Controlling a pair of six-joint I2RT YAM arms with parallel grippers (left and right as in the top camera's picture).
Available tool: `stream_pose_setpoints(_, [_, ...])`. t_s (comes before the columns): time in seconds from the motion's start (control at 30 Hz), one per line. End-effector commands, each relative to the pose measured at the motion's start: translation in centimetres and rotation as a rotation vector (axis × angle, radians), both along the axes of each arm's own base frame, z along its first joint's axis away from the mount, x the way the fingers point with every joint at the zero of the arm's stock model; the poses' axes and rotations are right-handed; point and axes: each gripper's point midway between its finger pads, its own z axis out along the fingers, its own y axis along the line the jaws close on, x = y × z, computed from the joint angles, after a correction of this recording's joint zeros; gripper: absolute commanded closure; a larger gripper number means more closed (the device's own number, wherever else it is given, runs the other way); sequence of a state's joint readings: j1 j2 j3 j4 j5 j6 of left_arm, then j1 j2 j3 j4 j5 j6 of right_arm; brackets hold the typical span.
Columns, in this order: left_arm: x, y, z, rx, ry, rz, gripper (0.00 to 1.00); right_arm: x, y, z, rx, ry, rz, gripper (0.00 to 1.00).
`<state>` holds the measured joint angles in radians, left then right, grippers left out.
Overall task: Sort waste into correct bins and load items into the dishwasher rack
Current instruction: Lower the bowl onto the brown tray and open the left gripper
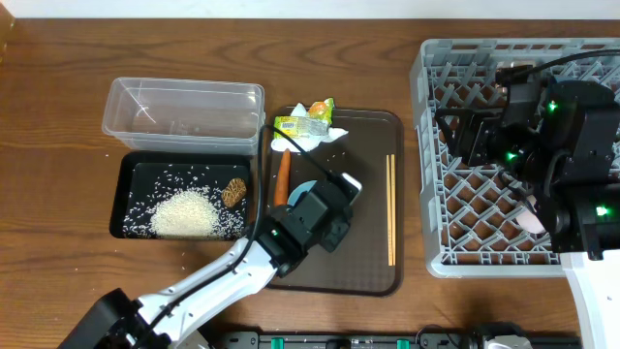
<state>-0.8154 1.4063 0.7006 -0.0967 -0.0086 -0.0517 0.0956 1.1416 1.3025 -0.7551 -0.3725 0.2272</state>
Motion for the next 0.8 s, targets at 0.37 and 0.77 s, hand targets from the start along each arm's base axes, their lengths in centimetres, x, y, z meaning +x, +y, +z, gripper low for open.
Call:
stream_pose_setpoints(0.37, [-0.3, -1.8, 0.1, 0.068, -0.066, -0.122, 0.53, 0.2, 0.1, -0.6, 0.006, 0.035, 0.003, 0.38])
stream_pose_setpoints(0.77, [0.8, -3.1, -0.2, 0.038, -0.051, -0.084, 0.53, -0.1, 0.6, -1.6, 0.011, 0.081, 0.025, 0.37])
